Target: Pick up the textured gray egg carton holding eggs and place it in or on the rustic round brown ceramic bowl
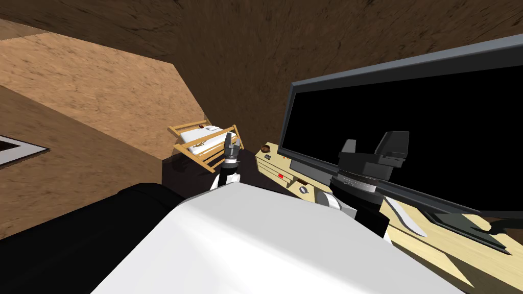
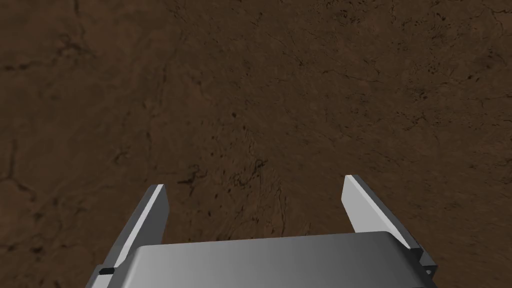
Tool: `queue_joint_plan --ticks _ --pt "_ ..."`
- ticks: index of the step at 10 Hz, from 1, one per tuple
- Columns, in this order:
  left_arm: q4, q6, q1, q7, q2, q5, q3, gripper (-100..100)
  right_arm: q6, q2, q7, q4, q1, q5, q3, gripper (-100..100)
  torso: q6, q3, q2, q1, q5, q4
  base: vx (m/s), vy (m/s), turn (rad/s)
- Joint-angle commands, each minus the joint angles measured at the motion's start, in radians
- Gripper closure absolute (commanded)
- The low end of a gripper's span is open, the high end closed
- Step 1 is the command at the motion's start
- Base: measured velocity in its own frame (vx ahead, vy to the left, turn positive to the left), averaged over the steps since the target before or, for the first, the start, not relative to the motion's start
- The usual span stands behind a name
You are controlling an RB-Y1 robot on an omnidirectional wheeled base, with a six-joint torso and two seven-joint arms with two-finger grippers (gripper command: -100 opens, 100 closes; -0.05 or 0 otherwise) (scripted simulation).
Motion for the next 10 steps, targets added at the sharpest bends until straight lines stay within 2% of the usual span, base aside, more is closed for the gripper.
queue_joint_plan --ticks 1,5,10 --pt "0.023 0.016 -0.012 -0.002 0.043 0.0 -0.003 -100 0.0 0.0 0.0 0.0 0.0 0.0 0.0 0 0.0 0.0 0.0 0.0 0.0 0.0 0.005 -0.005 -0.049" --pt "0.099 0.07 -0.052 -0.011 0.106 0.001 -0.013 -100 0.0 0.0 0.0 0.0 0.0 0.0 0.0 0 0.0 -0.001 -0.001 0.0 0.0 0.0 0.01 -0.007 -0.06" --pt "0.238 0.176 -0.132 -0.028 0.151 0.001 -0.032 -100 0.0 0.0 0.0 0.0 0.0 0.0 0.0 0 0.0 -0.001 -0.002 -0.001 0.0 0.0 0.016 -0.013 -0.091"
